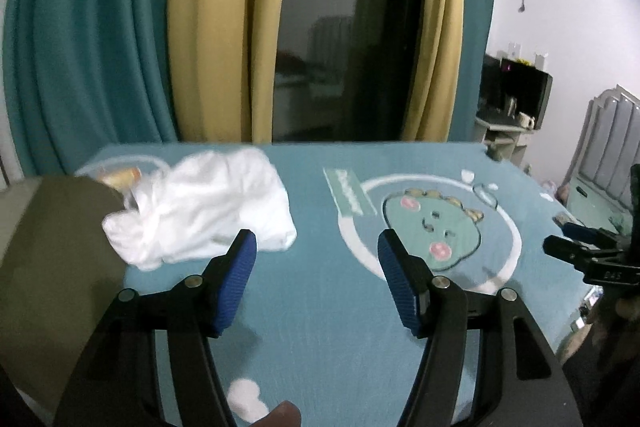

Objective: Fold large clothes

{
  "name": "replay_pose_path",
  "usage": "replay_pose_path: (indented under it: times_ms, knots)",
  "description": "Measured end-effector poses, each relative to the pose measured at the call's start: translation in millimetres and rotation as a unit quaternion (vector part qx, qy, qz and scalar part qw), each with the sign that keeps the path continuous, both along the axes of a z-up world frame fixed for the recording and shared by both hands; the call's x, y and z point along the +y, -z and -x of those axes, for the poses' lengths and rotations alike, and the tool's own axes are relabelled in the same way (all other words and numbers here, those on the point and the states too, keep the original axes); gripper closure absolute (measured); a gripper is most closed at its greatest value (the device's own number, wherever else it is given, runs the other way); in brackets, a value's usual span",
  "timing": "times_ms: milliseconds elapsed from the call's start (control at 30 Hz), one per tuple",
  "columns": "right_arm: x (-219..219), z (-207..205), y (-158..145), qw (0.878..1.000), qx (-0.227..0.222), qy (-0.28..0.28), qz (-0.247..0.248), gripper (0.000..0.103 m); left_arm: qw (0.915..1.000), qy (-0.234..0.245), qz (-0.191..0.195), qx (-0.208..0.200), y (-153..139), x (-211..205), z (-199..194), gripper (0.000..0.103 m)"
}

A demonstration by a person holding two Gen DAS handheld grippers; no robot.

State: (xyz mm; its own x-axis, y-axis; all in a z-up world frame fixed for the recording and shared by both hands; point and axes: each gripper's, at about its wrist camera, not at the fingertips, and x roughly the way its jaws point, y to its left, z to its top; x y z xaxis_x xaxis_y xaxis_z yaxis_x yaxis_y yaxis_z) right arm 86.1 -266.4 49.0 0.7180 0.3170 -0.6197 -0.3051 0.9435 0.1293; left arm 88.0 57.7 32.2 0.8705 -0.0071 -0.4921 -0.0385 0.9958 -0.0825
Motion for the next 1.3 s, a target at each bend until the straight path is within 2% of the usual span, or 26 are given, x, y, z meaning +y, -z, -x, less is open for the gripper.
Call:
replay_pose_path:
  times_ms: [200, 333, 700, 833, 1000, 1300]
  knots:
    - [-13, 11, -31, 0.999, -0.049, 0.017, 0.003, 0.005, 0.9982, -0.005, -0.005, -0.059, -30, -7, 11, 0.036]
    - [-18, 18, -55, 0.996, -0.087, 0.029, 0.007, 0.005, 0.9965, -0.001, -0.011, -0.083, -44, -11, 14, 0.036]
    - [-15, 49, -108, 0.983, -0.177, 0.041, 0.002, 0.002, 0.9908, -0.006, -0.022, -0.133, -68, -11, 28, 0.036]
    - [-4, 54, -115, 0.979, -0.2, 0.036, 0.001, 0.002, 0.9892, -0.017, -0.015, -0.145, -68, -1, 29, 0.034]
    - [10, 51, -111, 0.978, -0.206, 0.025, 0.002, 0.002, 0.9895, -0.032, -0.001, -0.141, -59, 14, 28, 0.034]
    - [22, 28, -93, 0.985, -0.17, 0.016, 0.006, 0.002, 0.9925, -0.037, 0.002, -0.116, -47, 25, 18, 0.034]
